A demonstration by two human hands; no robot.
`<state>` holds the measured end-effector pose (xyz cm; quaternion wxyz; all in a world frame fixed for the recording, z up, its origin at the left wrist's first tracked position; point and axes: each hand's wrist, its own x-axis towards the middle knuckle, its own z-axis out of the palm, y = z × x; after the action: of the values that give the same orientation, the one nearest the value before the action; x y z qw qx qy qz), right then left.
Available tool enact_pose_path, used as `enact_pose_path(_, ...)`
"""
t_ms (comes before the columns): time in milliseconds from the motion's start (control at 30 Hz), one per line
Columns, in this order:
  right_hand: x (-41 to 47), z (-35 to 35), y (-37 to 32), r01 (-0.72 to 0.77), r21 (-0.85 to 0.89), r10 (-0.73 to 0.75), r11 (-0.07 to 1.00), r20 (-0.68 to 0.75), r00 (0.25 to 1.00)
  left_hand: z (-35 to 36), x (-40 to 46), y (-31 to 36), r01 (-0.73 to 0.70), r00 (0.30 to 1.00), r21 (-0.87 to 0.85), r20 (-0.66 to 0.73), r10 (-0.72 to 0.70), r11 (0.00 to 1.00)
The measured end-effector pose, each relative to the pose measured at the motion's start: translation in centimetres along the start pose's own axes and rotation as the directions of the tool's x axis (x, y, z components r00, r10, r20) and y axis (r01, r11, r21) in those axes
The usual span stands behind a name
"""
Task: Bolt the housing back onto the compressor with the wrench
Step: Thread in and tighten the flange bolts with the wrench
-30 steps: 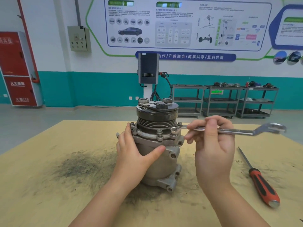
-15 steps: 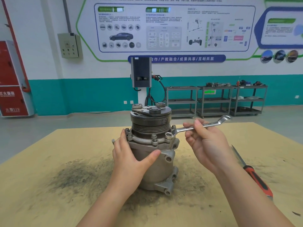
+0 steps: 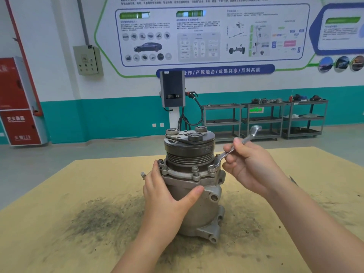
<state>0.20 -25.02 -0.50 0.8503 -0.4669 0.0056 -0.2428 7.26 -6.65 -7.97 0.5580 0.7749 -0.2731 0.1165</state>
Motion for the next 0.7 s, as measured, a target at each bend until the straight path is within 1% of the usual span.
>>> enact_pose_path(67,0.3,0.1,-0.8,-0.044,-0.081,0.046,0.996,0.018,0.999,0.0,0.0,-0.2,0.001,1.000,-0.002,0.000,-0.001,1.000)
enact_pose_path(133,0.2,0.0,-1.1,-0.068,-0.136,0.069,0.988,0.003,0.998,0.0,0.1,-0.3,0.000,1.000,-0.004,0.001,0.000,1.000)
enact_pose_path(200,-0.5,-0.2,-0.6,-0.044,-0.140,0.041,0.989,-0.023,0.999,0.0,0.1,-0.2,0.001,1.000,-0.010,0.009,-0.001,1.000)
enact_pose_path(233,-1.0,-0.3,-0.2,0.001,-0.131,-0.006,0.991,-0.036,0.999,-0.1,0.1,-0.1,0.002,1.000,-0.011,0.011,-0.002,1.000)
enact_pose_path(300,-2.4,-0.5,1.0,0.156,-0.100,-0.164,0.983,-0.073,0.984,-0.1,0.0,-0.1,-0.002,1.000,-0.013,0.011,0.002,1.000)
enact_pose_path(367,-4.1,-0.5,2.0,0.335,-0.082,-0.343,0.938,-0.107,0.933,-0.1,0.0,0.0,-0.008,1.000,-0.013,0.005,0.008,1.000)
enact_pose_path(433,-5.6,-0.4,3.1,0.494,-0.138,-0.510,0.858,-0.114,0.853,-0.1,0.0,-0.1,-0.018,1.000,-0.011,-0.008,0.018,1.000)
enact_pose_path(467,-6.2,-0.2,3.6,0.565,-0.209,-0.591,0.798,-0.091,0.802,0.0,0.0,-0.1,-0.022,1.000,-0.007,-0.016,0.022,1.000)
enact_pose_path(500,-6.8,-0.1,4.1,0.630,-0.301,-0.669,0.716,-0.040,0.742,0.0,0.0,-0.1,-0.025,0.999,-0.004,-0.021,0.025,1.000)
enact_pose_path(567,-7.5,0.2,4.9,0.735,-0.463,-0.779,0.495,0.137,0.611,0.1,0.0,-0.2,-0.031,0.999,0.001,-0.029,0.031,1.000)
enact_pose_path(600,-7.6,0.3,5.1,0.778,-0.514,-0.805,0.360,0.250,0.538,0.1,0.0,-0.3,-0.033,0.999,0.005,-0.035,0.033,0.999)
enact_pose_path(667,-7.4,0.7,5.3,0.824,-0.558,-0.798,0.103,0.448,0.403,0.2,0.1,-0.4,-0.035,0.998,0.018,-0.048,0.036,0.999)
enact_pose_path(700,-7.2,1.1,5.3,0.825,-0.565,-0.783,0.023,0.502,0.366,0.2,0.2,-0.5,-0.033,0.998,0.025,-0.052,0.035,0.999)
